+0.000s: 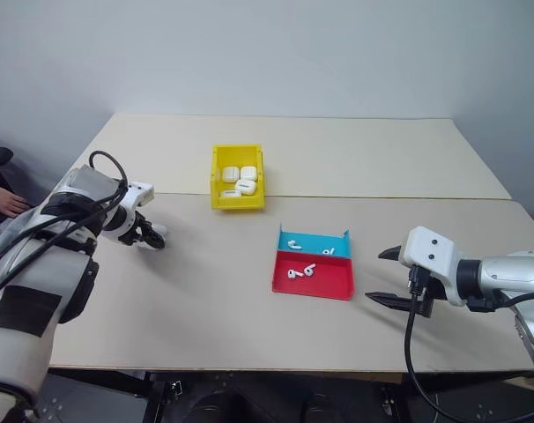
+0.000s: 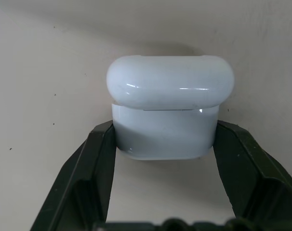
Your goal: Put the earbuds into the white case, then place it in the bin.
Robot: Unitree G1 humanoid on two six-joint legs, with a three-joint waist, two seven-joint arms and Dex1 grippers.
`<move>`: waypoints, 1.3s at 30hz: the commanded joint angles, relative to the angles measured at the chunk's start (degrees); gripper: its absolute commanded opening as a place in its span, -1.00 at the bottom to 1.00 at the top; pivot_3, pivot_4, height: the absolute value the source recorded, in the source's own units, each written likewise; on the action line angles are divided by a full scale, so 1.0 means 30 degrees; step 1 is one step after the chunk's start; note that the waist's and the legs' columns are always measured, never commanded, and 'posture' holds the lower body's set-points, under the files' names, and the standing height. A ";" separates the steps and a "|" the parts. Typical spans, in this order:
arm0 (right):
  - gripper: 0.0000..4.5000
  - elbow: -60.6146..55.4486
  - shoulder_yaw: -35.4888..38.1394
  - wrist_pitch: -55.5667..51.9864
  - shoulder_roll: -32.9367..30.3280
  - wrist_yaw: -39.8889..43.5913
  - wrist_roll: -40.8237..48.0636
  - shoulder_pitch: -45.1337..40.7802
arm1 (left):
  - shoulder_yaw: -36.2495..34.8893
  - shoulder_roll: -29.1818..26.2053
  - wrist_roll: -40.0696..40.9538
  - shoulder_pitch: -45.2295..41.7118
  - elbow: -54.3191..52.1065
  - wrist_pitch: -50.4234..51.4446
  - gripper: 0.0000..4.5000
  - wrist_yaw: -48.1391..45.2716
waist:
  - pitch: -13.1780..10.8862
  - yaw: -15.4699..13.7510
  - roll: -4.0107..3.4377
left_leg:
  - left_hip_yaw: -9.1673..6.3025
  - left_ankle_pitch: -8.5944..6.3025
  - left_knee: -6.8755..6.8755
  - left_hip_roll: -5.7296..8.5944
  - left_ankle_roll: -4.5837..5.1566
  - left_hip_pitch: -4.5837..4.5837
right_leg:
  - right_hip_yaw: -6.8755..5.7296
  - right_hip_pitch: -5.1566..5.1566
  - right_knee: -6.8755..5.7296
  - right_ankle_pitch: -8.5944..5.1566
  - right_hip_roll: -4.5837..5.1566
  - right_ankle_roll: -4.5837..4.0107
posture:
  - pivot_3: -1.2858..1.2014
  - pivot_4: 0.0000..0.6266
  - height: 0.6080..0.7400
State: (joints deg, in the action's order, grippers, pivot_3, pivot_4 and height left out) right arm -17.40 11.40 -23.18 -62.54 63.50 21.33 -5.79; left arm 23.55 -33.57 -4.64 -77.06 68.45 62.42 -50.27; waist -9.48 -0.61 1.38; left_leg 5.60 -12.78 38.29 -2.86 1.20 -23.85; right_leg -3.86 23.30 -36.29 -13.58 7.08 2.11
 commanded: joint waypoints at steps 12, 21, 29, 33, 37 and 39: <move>1.00 -0.1237 0.0615 0.0085 -0.1979 0.1301 0.0301 -0.1955 | -0.8772 -0.2586 0.5881 0.7872 -2.5723 0.1114 0.22 -0.1218 | 0.0010 0.0061 -0.0022 | -0.0054 0.0068 0.0062 -0.0007 -0.0115 -0.0132 | 0.0052 0.0114 -0.0102 0.0001 0.0019 0.0013 | 0.03 -0.52 1.00; 1.00 -0.1306 -0.5801 0.0602 -0.2006 0.4635 -0.1843 -0.8637 | -1.0965 0.3777 0.8058 1.8062 -2.8762 -1.5212 0.22 -0.1791 | 0.0068 0.0212 -0.0116 | -0.0038 -0.0030 0.0108 -0.0037 0.0046 0.0077 | 0.0050 -0.0051 -0.0104 -0.0033 -0.0007 -0.0044 | 0.03 -0.52 1.00; 0.46 0.0435 -1.1601 -0.1195 0.1848 0.5176 -0.5642 -1.3603 | -0.9717 0.4287 0.9900 2.1615 -2.5166 -2.3470 0.22 -0.7593 | 0.0071 0.0241 -0.0121 | 0.0022 -0.0047 0.0126 -0.0039 0.0072 0.0022 | 0.0035 -0.0015 -0.0078 -0.0031 0.0004 -0.0046 | 0.03 -0.52 1.00; -0.01 0.0621 -1.2985 -0.1563 0.2891 0.4735 -0.7397 -1.3697 | -0.9400 0.4475 1.0097 2.2419 -2.4175 -2.5731 0.22 -0.8356 | 0.0078 0.0014 -0.0132 | 0.0014 -0.0058 0.0138 -0.0033 0.0091 0.0008 | -0.0001 -0.0022 -0.0071 -0.0030 0.0022 -0.0044 | 0.03 -0.52 1.00; -0.01 0.1139 -1.4172 -0.2155 0.4235 0.4320 -0.9001 -1.4205 | -0.9015 0.4216 1.0575 2.3462 -2.3728 -2.7340 0.22 -0.9562 | 0.0079 0.0051 -0.0135 | 0.0024 -0.0069 0.0140 -0.0035 0.0104 0.0002 | 0.0007 -0.0011 -0.0067 -0.0030 0.0021 -0.0044 | 0.03 -0.52 1.00; -0.01 0.1545 -1.4732 -0.2153 0.4903 0.4262 -0.9675 -1.4547 | -0.8839 0.4160 1.0636 2.3933 -2.3969 -2.7335 0.22 -0.9388 | 0.0084 0.0125 -0.0144 | 0.0025 -0.0067 0.0141 -0.0038 0.0102 0.0005 | 0.0003 -0.0006 -0.0084 -0.0030 0.0019 -0.0044 | 0.03 -0.52 1.00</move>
State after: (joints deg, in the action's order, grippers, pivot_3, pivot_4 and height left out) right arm -12.48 -32.79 -29.28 -48.24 76.76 -6.09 -47.65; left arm -3.34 -20.80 25.92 -5.53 -2.14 -18.19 -78.24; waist -9.23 -0.23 0.95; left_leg 5.68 -12.98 38.72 -2.98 1.51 -23.83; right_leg -3.85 23.28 -36.57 -13.67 7.14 1.97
